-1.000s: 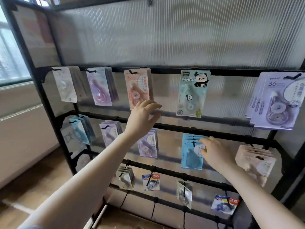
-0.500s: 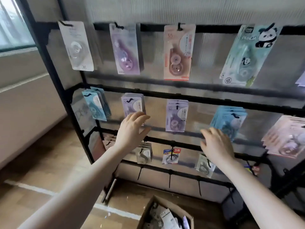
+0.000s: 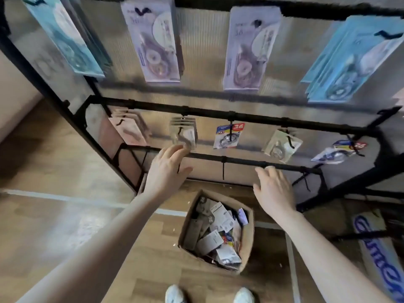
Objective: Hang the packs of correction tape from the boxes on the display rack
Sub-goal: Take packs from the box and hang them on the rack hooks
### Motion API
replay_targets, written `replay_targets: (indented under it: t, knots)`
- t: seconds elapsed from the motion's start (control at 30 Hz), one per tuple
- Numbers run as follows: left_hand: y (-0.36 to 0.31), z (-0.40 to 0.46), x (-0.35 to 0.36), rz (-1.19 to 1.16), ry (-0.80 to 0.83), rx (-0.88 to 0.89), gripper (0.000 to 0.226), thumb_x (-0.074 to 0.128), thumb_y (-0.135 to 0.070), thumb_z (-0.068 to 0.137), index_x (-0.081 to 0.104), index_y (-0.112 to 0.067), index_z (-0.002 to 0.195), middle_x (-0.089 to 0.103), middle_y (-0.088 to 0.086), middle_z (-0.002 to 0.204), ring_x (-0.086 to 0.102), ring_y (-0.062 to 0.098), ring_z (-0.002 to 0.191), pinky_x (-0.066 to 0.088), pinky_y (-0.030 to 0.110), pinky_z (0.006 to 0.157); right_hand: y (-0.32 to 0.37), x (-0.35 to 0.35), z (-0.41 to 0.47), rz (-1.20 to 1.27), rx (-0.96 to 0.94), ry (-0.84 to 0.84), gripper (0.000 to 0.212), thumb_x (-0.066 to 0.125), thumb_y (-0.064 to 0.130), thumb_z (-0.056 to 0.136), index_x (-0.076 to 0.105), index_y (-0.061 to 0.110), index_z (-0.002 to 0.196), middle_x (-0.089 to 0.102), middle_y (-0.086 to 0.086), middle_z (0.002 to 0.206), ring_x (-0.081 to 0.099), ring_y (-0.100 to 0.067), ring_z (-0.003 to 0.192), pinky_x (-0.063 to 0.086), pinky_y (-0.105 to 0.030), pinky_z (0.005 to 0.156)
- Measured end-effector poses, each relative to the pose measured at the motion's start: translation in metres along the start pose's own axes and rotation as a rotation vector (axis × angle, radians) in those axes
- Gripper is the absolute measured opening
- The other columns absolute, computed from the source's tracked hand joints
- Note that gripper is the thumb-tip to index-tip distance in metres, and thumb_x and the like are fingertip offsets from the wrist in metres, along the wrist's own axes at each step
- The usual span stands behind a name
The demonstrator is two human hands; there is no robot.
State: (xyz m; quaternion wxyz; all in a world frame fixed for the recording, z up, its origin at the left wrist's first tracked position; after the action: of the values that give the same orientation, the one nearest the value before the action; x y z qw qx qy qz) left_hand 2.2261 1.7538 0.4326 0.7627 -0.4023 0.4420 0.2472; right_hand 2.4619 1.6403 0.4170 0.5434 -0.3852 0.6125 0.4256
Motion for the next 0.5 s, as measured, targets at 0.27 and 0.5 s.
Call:
replay_targets:
  t: [0.27,0.5]
  knots:
    - [0.054,-0.086,0.202,-0.03,0.245,-0.051,0.048,0.073,-0.019,0.073,0.059,-0.009,0.118,0.057,0.01,0.123,0.051,0.032,0.114,0.041,0.039,0.097,-0.059,0.204,-0.015,-0.016,0.08,0.173,0.045,0.058,0.021,0.087,0.05,0.011,0.13,0.053,-0.015,0.123,0.049,-0.035,0.112,0.04,-0.044,0.091]
    - [0.087,-0.143,0.334,-0.021,0.429,-0.097,0.053,0.069,-0.015,0.072,0.056,-0.004,0.122,0.054,0.015,0.127,0.05,0.036,0.116,0.045,0.045,0.092,-0.094,0.35,-0.024,0.032,0.173,0.334,0.05,0.052,0.017,0.091,0.038,0.007,0.138,0.048,-0.016,0.129,0.043,-0.033,0.118,0.037,-0.04,0.097]
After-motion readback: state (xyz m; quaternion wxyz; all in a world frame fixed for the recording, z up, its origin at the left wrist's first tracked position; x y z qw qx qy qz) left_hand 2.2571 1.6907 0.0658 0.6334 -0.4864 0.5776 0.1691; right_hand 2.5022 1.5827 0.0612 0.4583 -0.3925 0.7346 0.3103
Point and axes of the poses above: each hand's wrist, its own z-axis towards the middle knuckle, its own x-axis out of the palm, y = z × x, the point moved 1 cm from there along z, towards the middle knuckle
